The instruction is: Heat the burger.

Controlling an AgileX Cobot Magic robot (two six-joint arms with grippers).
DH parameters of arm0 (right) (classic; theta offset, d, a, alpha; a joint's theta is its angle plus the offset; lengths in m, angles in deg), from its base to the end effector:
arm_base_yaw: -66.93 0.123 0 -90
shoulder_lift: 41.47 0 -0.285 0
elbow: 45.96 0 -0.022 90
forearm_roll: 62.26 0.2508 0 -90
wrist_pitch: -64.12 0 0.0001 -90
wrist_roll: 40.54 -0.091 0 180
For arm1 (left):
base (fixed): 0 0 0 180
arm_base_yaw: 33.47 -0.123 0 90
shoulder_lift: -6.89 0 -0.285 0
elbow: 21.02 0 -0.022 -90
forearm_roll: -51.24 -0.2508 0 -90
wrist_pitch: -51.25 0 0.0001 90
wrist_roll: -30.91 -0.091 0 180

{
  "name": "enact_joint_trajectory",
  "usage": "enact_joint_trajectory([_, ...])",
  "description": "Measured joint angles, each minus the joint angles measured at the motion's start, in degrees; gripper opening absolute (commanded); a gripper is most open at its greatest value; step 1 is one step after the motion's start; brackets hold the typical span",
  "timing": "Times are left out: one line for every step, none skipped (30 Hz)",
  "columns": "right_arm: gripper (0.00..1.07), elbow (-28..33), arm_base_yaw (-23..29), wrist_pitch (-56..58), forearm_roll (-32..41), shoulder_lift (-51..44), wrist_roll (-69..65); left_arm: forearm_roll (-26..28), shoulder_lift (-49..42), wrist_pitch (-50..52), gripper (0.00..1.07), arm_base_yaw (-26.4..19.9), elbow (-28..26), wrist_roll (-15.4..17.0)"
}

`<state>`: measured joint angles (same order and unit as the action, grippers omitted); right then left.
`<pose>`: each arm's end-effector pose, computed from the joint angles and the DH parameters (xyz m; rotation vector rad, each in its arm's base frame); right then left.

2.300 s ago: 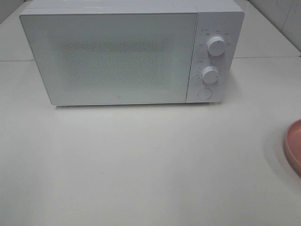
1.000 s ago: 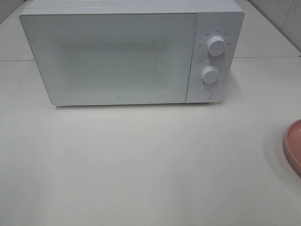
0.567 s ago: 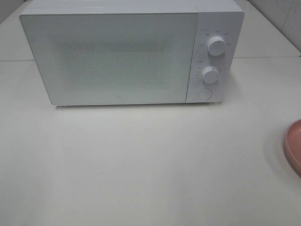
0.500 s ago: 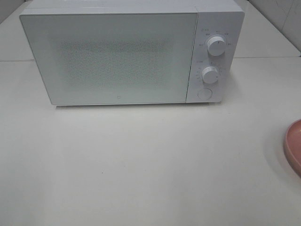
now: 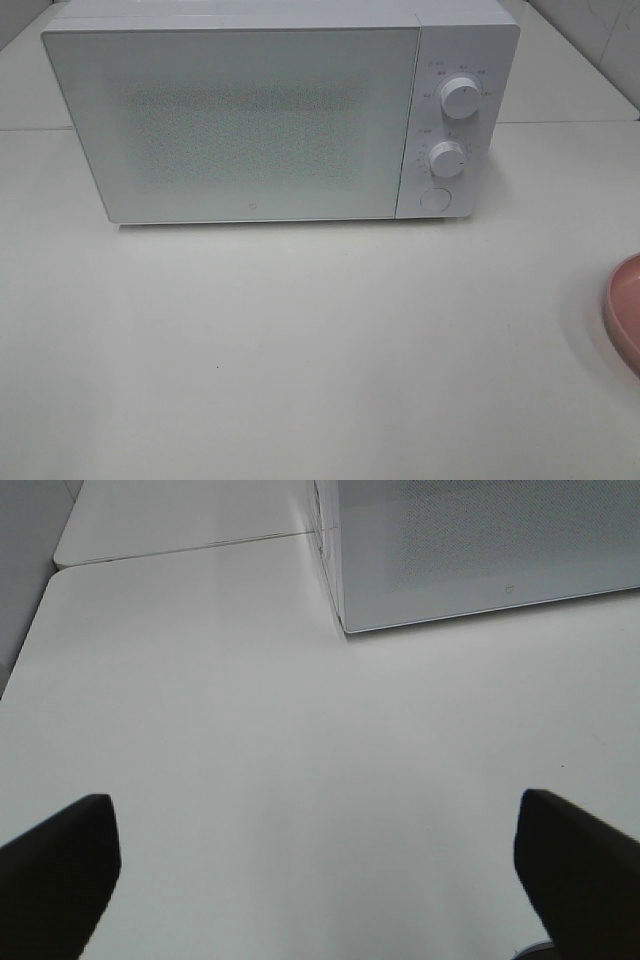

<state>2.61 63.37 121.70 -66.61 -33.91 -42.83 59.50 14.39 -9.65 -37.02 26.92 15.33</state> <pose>-0.0037 -0.0056 0.2820 0.1024 1.9813 -0.1043 -0.0067 -0.0119 0.2808 0.2201 2.0104 0.0393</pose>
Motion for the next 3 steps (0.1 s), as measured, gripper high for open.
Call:
enact_joint_trajectory([0.75,0.0,0.0,0.0,0.0,0.0,0.0,0.0,0.0,0.0,1.05,0.0,0.0,0.0])
enact_joint_trajectory([0.75,0.0,0.0,0.0,0.0,0.0,0.0,0.0,0.0,0.0,1.05,0.0,0.0,0.0])
enact_joint_trajectory([0.75,0.0,0.0,0.0,0.0,0.0,0.0,0.0,0.0,0.0,1.05,0.0,0.0,0.0])
